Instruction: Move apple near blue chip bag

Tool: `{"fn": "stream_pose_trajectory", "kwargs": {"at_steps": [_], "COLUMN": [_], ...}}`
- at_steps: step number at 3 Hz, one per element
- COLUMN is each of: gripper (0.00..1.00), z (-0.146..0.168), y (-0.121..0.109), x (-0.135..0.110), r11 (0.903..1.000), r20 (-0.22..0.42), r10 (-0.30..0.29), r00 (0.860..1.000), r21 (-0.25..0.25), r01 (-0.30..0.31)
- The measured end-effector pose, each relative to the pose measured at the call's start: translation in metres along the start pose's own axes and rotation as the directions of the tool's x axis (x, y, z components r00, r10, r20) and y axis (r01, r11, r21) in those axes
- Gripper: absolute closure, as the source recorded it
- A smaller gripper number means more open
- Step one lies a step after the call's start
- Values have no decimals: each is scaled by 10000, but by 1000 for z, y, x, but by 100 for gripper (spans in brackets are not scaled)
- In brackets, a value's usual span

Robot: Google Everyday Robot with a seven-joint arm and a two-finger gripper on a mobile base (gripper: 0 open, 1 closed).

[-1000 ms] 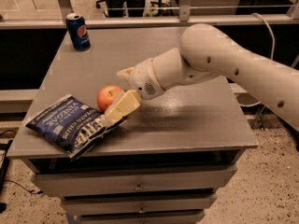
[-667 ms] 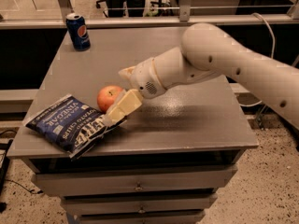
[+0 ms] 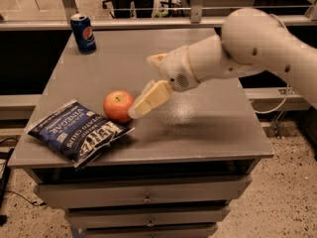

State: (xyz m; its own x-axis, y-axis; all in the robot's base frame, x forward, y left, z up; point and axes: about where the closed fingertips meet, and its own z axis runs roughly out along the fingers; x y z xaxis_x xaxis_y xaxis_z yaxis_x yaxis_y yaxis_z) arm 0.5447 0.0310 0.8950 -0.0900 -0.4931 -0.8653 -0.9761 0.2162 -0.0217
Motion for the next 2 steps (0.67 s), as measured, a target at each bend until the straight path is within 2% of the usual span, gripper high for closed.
{"fn": "stream_pose_trajectory", "kwargs": {"at_steps": [1, 2], "gripper": [0, 0], "z": [-55, -100], "y": [-33, -68], "x": [8, 19], "r11": [9898, 9623], "r20": [407, 778], "r10": [-445, -1027], "r00": [9982, 9917], "r21": [1372, 2600], "r01": [385, 792]}}
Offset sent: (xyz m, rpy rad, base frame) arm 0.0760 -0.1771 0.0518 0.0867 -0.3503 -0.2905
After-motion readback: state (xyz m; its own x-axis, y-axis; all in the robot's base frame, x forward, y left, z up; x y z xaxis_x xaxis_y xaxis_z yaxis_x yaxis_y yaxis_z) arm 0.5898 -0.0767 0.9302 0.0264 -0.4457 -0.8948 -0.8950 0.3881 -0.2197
